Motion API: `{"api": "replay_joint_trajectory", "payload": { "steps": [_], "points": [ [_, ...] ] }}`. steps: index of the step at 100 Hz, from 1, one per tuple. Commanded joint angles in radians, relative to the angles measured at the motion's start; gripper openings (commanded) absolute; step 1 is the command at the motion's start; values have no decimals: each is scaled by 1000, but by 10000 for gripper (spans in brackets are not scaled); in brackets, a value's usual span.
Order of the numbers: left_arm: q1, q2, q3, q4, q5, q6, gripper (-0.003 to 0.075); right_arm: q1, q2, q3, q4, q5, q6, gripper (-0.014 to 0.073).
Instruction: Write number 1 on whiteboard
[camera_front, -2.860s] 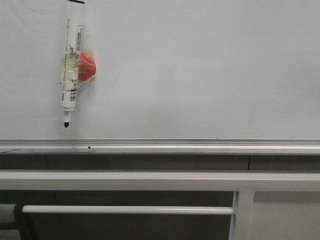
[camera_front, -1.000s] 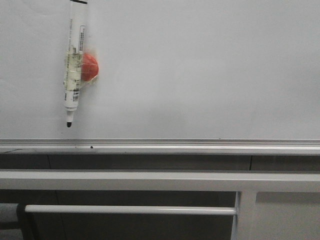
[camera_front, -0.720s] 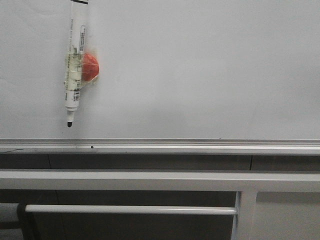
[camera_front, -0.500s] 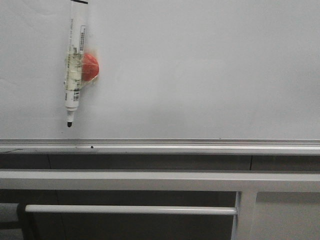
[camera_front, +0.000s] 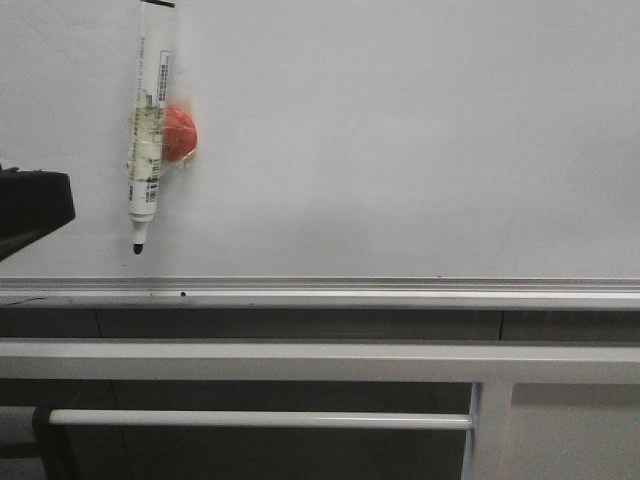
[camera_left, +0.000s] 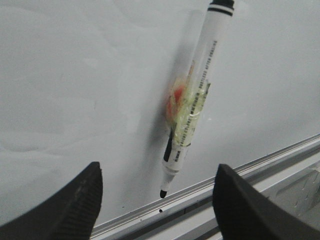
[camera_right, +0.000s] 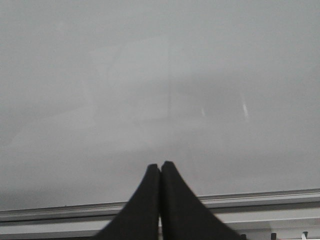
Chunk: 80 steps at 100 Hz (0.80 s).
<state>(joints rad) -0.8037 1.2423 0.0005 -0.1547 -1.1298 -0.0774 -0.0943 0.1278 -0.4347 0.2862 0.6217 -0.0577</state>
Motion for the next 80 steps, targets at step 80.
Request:
{"api": "replay_joint_trajectory", "payload": {
  "steps": [80],
  "points": [
    [-9,199,-155,25,-242,23,442,-1,26,-36,13,-70,-10,-63]
  ]
}}
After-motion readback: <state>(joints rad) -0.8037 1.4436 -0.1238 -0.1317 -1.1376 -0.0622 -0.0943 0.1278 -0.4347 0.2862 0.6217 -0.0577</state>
